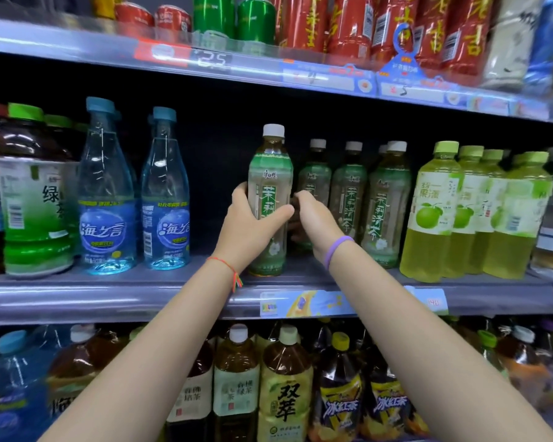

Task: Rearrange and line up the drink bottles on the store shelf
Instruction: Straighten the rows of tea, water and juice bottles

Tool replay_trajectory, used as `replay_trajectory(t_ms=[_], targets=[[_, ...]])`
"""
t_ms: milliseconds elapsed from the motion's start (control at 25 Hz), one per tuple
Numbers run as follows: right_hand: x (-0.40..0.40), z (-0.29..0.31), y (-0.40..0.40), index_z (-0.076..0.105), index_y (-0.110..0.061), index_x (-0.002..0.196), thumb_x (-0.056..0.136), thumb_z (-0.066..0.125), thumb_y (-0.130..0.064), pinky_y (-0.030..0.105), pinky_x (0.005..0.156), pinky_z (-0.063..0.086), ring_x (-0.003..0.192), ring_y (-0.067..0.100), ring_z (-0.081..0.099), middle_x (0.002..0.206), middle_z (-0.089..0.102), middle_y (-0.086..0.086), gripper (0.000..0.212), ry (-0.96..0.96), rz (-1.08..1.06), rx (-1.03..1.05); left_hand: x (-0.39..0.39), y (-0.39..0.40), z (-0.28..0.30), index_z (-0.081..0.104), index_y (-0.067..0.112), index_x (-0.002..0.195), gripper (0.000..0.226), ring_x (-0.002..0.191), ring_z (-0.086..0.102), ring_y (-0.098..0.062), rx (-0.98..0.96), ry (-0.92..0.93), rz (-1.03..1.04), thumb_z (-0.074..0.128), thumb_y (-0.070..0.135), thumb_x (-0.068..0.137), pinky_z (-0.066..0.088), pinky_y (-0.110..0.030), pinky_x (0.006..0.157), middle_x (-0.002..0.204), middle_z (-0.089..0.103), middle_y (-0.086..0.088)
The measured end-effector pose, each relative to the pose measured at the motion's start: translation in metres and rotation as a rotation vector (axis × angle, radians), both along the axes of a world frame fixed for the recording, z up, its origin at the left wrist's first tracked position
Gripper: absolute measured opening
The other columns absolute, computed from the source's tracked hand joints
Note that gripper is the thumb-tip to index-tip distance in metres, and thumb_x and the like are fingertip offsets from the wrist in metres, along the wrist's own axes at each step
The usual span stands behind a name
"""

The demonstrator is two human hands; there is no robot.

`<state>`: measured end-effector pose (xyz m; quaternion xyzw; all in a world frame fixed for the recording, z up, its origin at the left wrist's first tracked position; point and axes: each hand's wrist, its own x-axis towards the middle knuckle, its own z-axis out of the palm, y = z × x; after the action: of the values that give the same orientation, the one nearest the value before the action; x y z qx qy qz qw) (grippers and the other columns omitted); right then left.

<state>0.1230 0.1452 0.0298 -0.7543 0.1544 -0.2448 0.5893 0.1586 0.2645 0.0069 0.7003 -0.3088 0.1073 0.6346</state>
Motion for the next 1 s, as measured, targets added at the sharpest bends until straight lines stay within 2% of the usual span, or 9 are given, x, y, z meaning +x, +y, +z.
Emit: replay_trajectory(t_ms=[80,160,240,280,400,560,680,800,1000], targets=[[-0.003,0.003,-0.004,0.069,-0.011,0.102,0.094,0.038,-0.036,0.039,0.082,0.048,0.096,0.027,0.061,0.108,0.068,0.011,0.041,-0.050,-0.058,-0.052,-0.007,-0.004,-0.002,0.026,0.015,0.150,0.091,0.122,0.047,-0.016,0.012,-0.087,0.184,0.074,0.041,0.077,0.038,-0.029,0.099,0.135,0.044,0.002],[-0.012,0.005,-0.016,0.067,-0.004,0.095,0.094,0.042,-0.024,0.039,0.080,0.043,0.090,0.028,0.054,0.099,0.061,0.011,0.032,-0.183,-0.199,-0.251,-0.024,-0.010,-0.001,0.035,0.002,0.145,0.079,0.133,0.039,-0.030,-0.064,-0.496,0.451,0.067,0.031,0.079,0.031,-0.037,0.111,0.142,0.039,-0.015],[-0.029,0.007,-0.028,0.062,0.000,0.103,0.086,0.048,-0.014,0.032,0.084,0.034,0.102,0.031,0.049,0.106,0.052,0.012,0.026,-0.430,-0.459,-0.630,-0.042,-0.022,0.003,0.056,-0.001,0.125,0.049,0.121,0.050,-0.035,-0.180,-0.884,0.457,0.061,0.017,0.080,0.038,-0.042,0.106,0.127,0.054,-0.018],[-0.035,0.008,-0.039,0.062,0.001,0.107,0.080,0.048,-0.011,0.034,0.090,0.034,0.109,0.036,0.050,0.112,0.054,0.018,0.033,-0.537,-0.594,-0.844,-0.050,-0.032,0.005,0.063,0.002,0.111,0.032,0.106,0.056,-0.031,-0.171,-0.958,0.351,0.058,0.012,0.081,0.044,-0.042,0.096,0.112,0.060,-0.013],[-0.039,0.016,-0.070,0.060,0.002,0.121,0.071,0.042,-0.013,0.051,0.109,0.033,0.130,0.050,0.042,0.133,0.050,0.031,0.055,-0.562,-0.820,-1.250,-0.064,-0.062,0.011,0.061,0.013,0.095,0.015,0.082,0.054,-0.022,0.048,-0.737,0.163,0.050,0.014,0.085,0.048,-0.043,0.073,0.090,0.058,-0.001],[-0.046,0.037,-0.092,0.054,-0.013,0.133,0.080,0.054,-0.025,0.059,0.115,0.021,0.138,0.056,0.025,0.146,0.037,0.032,0.054,0.003,-0.866,-1.507,-0.057,-0.087,0.005,0.056,0.015,0.117,0.027,0.102,0.054,-0.028,0.402,-0.551,0.208,0.051,0.019,0.090,0.047,-0.039,0.083,0.115,0.053,-0.007],[-0.047,0.045,-0.093,0.054,-0.022,0.132,0.092,0.049,-0.033,0.063,0.112,0.017,0.129,0.054,0.037,0.145,0.042,0.017,0.042,0.260,-0.881,-1.590,-0.055,-0.092,-0.001,0.056,0.014,0.121,0.030,0.107,0.053,-0.028,0.481,-0.596,0.233,0.050,0.022,0.093,0.049,-0.039,0.082,0.119,0.052,-0.007],[-0.051,0.046,-0.092,0.056,-0.021,0.126,0.095,0.046,-0.032,0.058,0.107,0.026,0.115,0.045,0.051,0.129,0.054,0.009,0.035,0.277,-0.889,-1.586,-0.053,-0.094,-0.003,0.057,0.016,0.120,0.029,0.106,0.054,-0.026,0.480,-0.601,0.284,0.050,0.023,0.093,0.050,-0.039,0.078,0.118,0.052,-0.005],[-0.063,0.045,-0.093,0.060,-0.013,0.121,0.094,0.048,-0.027,0.050,0.087,0.039,0.122,0.044,0.037,0.138,0.045,0.008,0.032,0.080,-0.717,-1.542,-0.059,-0.093,-0.008,0.049,0.015,0.130,0.039,0.105,0.054,-0.028,0.393,-0.642,0.303,0.052,0.022,0.092,0.049,-0.039,0.072,0.121,0.052,-0.006]])
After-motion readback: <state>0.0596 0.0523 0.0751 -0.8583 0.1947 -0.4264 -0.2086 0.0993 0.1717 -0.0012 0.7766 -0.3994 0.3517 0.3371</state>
